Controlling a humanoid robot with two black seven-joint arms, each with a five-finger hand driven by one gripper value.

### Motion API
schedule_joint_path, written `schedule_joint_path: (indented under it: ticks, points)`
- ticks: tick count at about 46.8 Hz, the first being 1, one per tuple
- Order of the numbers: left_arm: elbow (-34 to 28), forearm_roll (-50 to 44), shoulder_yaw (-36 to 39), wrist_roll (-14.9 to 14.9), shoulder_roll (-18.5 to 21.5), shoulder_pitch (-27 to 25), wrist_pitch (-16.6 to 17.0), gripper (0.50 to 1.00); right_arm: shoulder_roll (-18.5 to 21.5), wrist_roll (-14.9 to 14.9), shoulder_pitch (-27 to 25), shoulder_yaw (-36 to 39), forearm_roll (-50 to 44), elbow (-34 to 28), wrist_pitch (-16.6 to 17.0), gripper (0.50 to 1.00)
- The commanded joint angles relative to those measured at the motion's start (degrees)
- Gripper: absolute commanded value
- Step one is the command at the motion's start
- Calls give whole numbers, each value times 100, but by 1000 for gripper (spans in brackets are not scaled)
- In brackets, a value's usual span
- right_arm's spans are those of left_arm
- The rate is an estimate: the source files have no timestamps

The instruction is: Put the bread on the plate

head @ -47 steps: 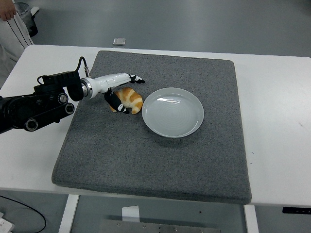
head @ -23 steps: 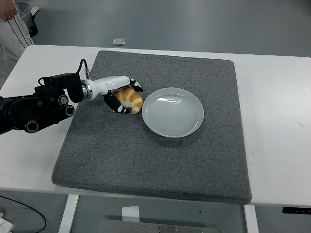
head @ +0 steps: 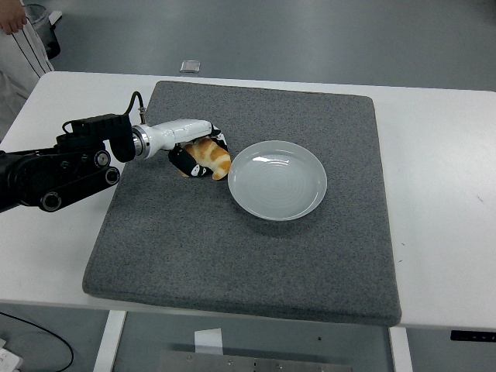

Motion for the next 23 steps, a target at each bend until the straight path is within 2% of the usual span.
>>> schedule_joint_path:
  ticks: [1, 7, 12, 23]
  points:
    - [-6, 152, -5, -4, 18, -14, -11, 500, 0, 0, 0, -1, 0, 0, 0, 932]
    - [-216, 143, -40, -4, 88, -119, -28, 500, 0, 0, 0, -1, 0, 0, 0, 932]
    - [-401, 91, -58, -4, 307, -383, -90, 500, 0, 0, 0, -1, 0, 0, 0, 932]
    - [-621, 38, -84, -4, 290, -840, -309, 500, 0, 0, 0, -1, 0, 0, 0, 932]
